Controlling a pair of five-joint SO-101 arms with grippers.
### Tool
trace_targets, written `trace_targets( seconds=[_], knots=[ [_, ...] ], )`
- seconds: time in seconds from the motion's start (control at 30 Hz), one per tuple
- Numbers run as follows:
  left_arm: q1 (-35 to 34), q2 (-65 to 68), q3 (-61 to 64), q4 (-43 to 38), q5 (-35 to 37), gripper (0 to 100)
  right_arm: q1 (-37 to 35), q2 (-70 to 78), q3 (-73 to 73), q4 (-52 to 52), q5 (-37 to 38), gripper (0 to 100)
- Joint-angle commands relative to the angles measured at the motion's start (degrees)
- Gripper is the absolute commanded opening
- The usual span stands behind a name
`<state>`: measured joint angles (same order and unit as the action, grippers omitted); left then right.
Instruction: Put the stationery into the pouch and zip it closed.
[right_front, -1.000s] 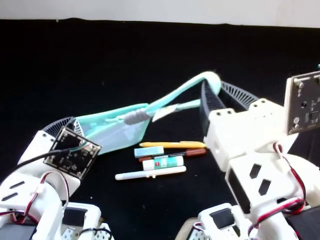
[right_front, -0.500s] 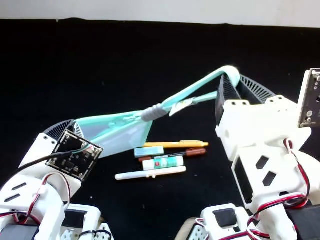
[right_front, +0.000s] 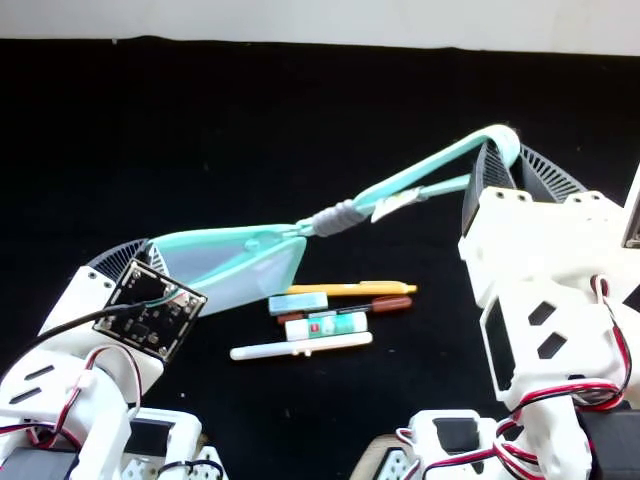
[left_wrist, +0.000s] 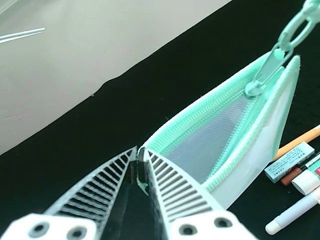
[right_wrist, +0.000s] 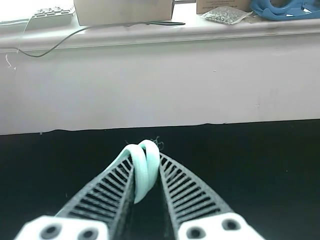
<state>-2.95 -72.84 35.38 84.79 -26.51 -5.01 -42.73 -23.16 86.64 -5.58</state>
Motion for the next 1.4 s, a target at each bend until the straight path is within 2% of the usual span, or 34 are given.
trace_targets(
  seconds=[0.0,0.43,0.5,0.6,0.73,0.9,1.03,1.17,1.37],
  knots=[
    [-0.5,1.0,3.6,-0.1,-0.4,1,1.5,0.1,-0.1,-1.6,-0.1,0.7],
    [-0.5,1.0,3.6,-0.1,-0.4,1,3.7,0.1,-0.1,-1.6,-0.2,1.2],
    [-0.5,0.9,3.7,-0.1,-0.4,1,3.9,0.1,-0.1,-1.5,-0.4,4.4],
    [-0.5,0.8,3.6,-0.1,-0.4,1,3.9,0.1,1.5,-1.2,-0.1,15.9],
    [-0.5,0.8,3.6,-0.2,-0.4,1,3.9,0.0,10.2,-1.6,-0.1,29.6],
    [-0.5,0.8,3.6,-0.3,-0.4,1,3.9,0.1,23.3,-3.8,0.1,30.1],
    [-0.5,0.8,3.6,-0.4,-0.4,1,3.5,0.0,43.3,-17.2,2.6,30.1],
    [-0.5,0.8,3.7,-0.5,-0.4,1,-2.1,0.0,60.4,-28.5,5.0,30.1],
    [-0.5,0.8,3.7,-0.5,-0.4,1,-15.2,0.1,68.5,-24.7,8.0,30.1]
  ],
)
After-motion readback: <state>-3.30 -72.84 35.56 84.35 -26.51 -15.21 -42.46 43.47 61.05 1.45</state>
